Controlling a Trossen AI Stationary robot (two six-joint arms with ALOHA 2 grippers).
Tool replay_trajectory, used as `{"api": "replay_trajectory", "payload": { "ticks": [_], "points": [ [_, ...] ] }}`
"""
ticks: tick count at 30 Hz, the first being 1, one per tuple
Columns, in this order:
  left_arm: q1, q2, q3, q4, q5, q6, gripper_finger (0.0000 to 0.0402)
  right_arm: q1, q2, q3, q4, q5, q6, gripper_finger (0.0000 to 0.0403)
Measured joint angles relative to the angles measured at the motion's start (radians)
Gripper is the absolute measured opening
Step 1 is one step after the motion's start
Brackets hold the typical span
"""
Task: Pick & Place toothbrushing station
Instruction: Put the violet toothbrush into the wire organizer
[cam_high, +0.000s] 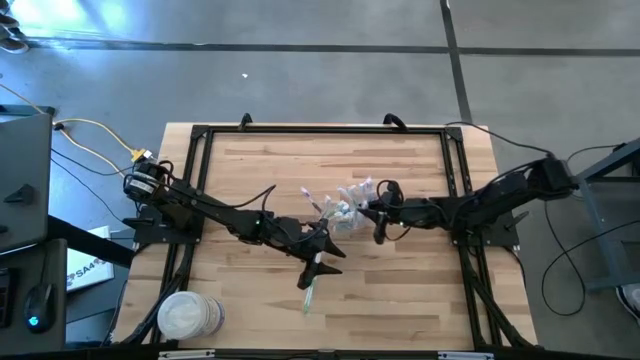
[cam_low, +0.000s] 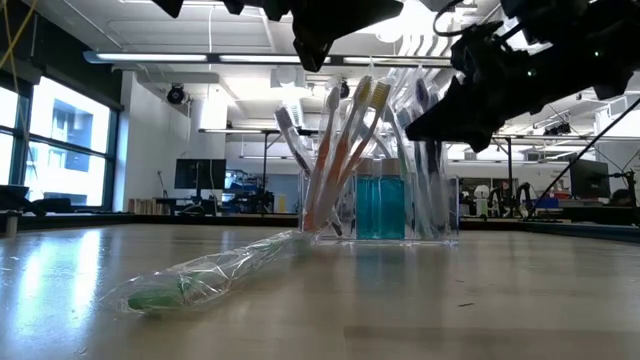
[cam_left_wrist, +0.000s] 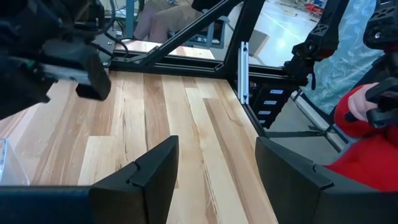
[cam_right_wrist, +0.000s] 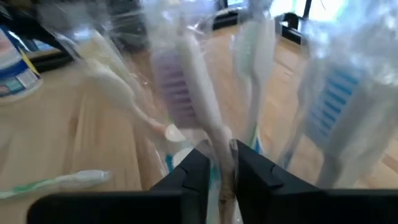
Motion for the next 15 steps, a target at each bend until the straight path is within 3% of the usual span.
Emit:
{"api": "replay_trajectory", "payload": {
  "ticks": [9,15],
  "points": [
    [0.0,0.0,0.0,0.0,0.003,0.0,0.0212,0.026,-0.098,0.0,-0.066,-0.042,-0.007,0.0128],
    [0.0,0.0,0.0,-0.014,0.003,-0.026,0.0212,0.045,-0.159,0.0,-0.098,-0.041,-0.054,0.0156]
  ]
}}
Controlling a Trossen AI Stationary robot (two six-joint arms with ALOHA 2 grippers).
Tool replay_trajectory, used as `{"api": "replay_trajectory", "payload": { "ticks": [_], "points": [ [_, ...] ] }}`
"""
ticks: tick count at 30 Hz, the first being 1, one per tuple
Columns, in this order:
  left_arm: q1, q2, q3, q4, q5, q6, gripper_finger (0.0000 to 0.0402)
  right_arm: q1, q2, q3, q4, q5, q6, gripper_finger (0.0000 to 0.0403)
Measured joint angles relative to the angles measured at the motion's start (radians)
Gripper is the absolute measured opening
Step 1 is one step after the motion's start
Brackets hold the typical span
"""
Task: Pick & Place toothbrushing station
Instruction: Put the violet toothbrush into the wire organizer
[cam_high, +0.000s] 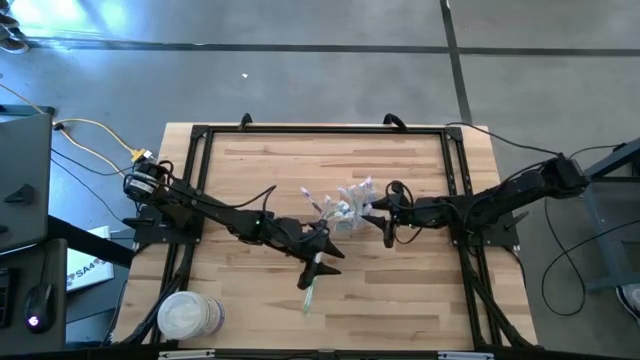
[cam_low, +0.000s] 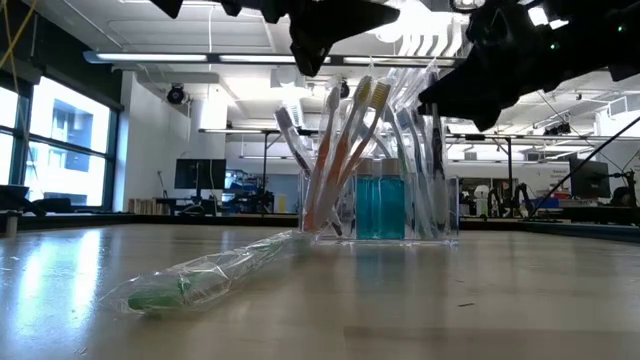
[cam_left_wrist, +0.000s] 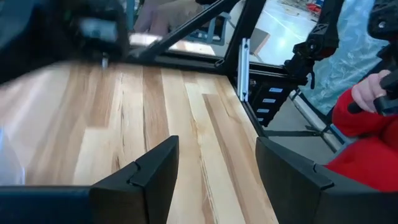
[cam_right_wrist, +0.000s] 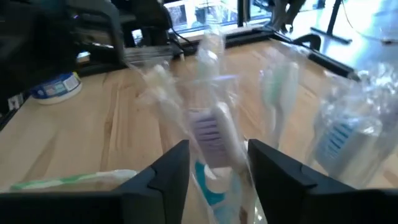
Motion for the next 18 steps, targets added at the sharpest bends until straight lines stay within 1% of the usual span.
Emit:
{"api": "replay_trajectory", "payload": {
  "ticks": [3,8,12,18],
  "points": [
    [0.0,0.0,0.0,-0.042,0.0,-0.074,0.0212,0.017,-0.038,0.0,-0.015,0.006,-0.028,0.0157],
    [0.0,0.0,0.0,-0.11,0.001,-0.129,0.0212,0.041,-0.101,0.0,-0.051,0.008,-0.044,0.0149],
    [0.0,0.0,0.0,-0.171,0.002,-0.249,0.0212,0.072,-0.147,0.0,-0.091,0.009,-0.051,0.0142],
    [-0.031,0.0,0.0,-0.294,-0.016,-0.316,0.0212,0.139,-0.179,0.0,-0.116,0.009,-0.061,0.0138]
  ]
}}
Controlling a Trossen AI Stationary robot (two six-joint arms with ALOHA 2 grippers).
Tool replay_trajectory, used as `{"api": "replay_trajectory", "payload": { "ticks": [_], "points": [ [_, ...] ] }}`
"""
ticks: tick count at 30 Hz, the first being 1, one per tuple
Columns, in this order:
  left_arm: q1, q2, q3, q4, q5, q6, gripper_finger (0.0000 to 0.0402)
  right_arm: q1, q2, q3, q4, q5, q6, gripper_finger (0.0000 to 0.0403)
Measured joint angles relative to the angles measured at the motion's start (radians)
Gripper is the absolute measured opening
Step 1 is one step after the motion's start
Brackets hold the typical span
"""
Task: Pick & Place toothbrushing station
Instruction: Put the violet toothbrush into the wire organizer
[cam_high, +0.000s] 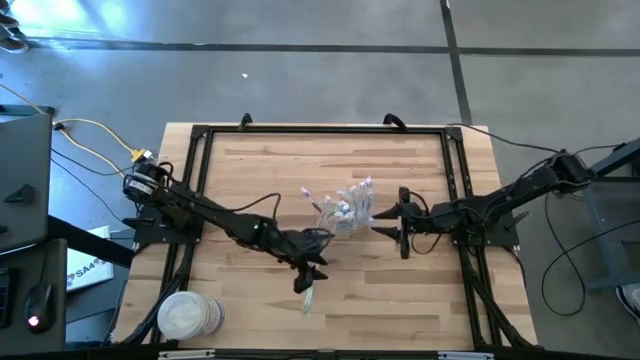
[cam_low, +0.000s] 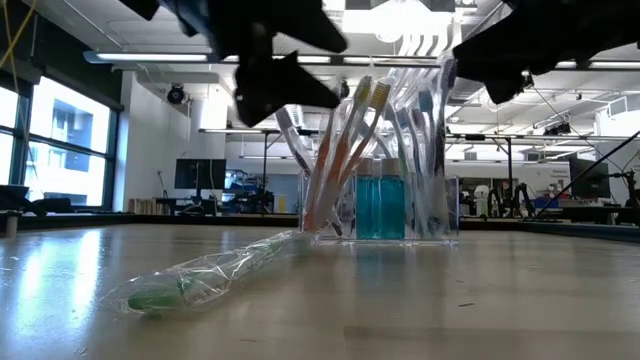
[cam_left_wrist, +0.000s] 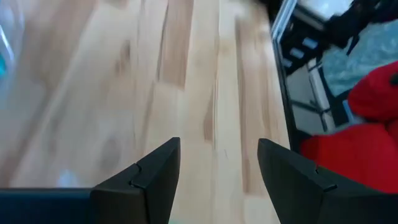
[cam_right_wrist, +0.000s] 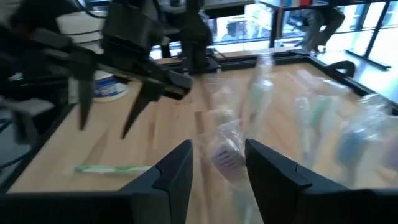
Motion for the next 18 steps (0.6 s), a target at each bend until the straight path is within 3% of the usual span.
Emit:
{"api": "replay_trajectory", "payload": {
  "ticks": [9,16,18],
  "points": [
    [-0.044,0.0,0.008,-0.136,-0.108,-0.175,0.0212,0.082,0.0,0.0,0.007,-0.005,0.0,0.0138],
    [-0.053,0.023,0.168,-0.535,-0.226,-0.234,0.0212,0.102,0.0,0.0,0.031,-0.005,-0.011,0.0138],
    [-0.064,0.038,0.217,-0.579,-0.244,-0.231,0.0212,0.104,0.0,0.0,0.041,-0.004,-0.027,0.0138]
  ]
}}
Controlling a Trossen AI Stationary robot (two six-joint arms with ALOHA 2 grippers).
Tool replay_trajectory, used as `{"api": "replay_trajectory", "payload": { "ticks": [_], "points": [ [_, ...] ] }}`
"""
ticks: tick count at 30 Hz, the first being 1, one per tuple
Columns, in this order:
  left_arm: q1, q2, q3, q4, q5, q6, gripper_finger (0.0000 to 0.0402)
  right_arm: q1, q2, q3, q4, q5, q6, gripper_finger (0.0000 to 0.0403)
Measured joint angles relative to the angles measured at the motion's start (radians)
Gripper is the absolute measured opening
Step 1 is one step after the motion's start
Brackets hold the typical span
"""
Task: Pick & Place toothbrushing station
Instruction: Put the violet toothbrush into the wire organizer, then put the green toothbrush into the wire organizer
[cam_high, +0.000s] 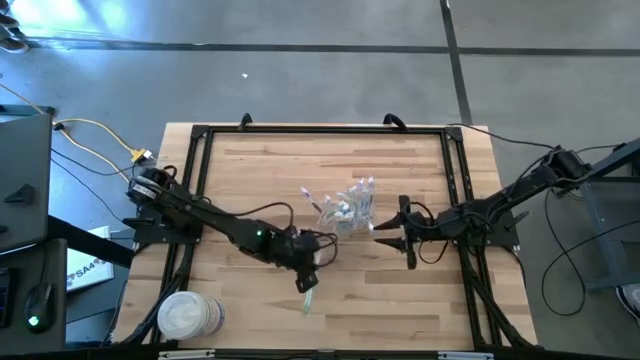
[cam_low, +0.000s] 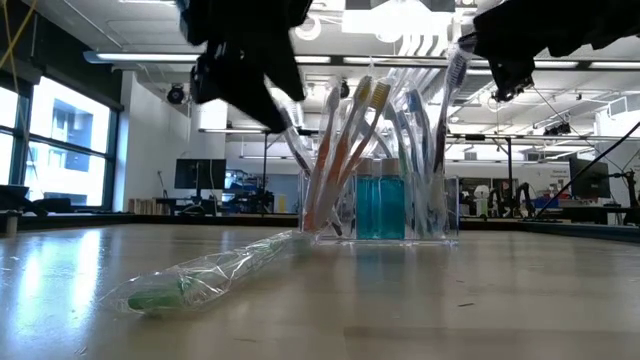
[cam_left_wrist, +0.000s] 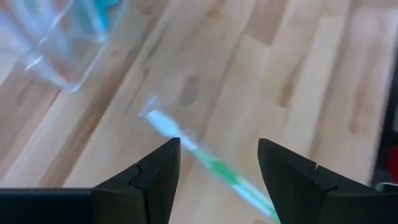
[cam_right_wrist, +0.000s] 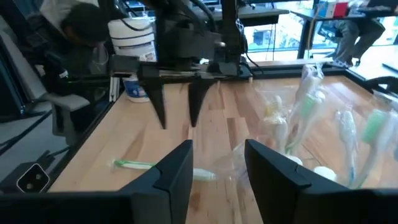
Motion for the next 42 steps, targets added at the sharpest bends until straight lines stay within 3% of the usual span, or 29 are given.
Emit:
{"api": "replay_trajectory", "payload": {
  "ticks": [8,22,31,36,42],
  "points": [
    [-0.025,0.049,0.111,-0.028,-0.005,0.058,0.0212,0.0,0.0,0.0,-0.043,0.164,-0.026,0.0138],
    [-0.033,0.049,0.111,-0.052,-0.006,0.019,0.0212,-0.005,0.001,0.0,-0.122,0.395,0.005,0.0138],
    [-0.054,0.05,0.111,-0.133,-0.019,-0.168,0.0212,0.058,0.002,0.0,-0.125,0.415,0.008,0.0138],
    [-0.056,0.109,0.109,-0.195,-0.049,-0.243,0.0212,0.113,0.002,0.0,-0.124,0.415,0.008,0.0138],
    [-0.018,0.2,0.11,-0.098,0.048,-0.261,0.0212,0.142,0.002,0.001,-0.109,0.415,0.009,0.0138]
  ]
}}
